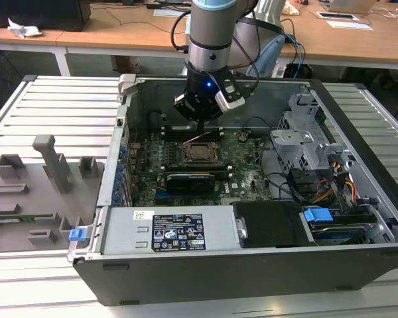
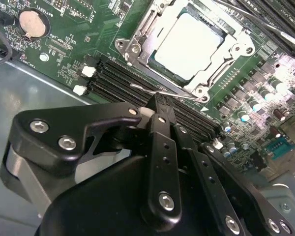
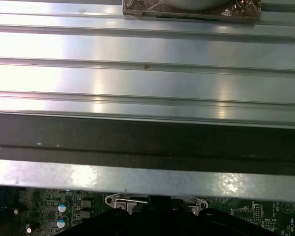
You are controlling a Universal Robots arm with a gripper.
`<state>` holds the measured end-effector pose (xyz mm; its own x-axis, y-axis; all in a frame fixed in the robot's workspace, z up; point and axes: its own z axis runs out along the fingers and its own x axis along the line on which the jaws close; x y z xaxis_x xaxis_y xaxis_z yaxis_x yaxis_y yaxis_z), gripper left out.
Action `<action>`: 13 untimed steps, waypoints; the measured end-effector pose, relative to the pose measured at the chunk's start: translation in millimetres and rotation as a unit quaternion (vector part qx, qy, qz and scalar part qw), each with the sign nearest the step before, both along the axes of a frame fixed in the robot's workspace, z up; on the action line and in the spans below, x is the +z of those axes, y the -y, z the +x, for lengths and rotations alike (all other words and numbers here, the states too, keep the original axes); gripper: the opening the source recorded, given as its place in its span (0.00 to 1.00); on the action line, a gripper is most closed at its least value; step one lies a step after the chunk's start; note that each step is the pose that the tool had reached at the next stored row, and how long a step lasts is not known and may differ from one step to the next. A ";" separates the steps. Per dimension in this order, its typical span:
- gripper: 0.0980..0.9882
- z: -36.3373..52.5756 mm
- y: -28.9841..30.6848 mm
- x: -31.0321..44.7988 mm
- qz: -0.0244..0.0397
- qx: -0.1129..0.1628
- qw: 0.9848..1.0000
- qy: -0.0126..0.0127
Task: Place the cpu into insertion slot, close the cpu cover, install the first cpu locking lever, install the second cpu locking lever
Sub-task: 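Install the first cpu locking lever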
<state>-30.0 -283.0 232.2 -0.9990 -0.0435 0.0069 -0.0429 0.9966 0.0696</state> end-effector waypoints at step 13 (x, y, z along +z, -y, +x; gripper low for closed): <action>0.01 12.4 -2.4 -15.2 0.000 0.007 1.000 0.000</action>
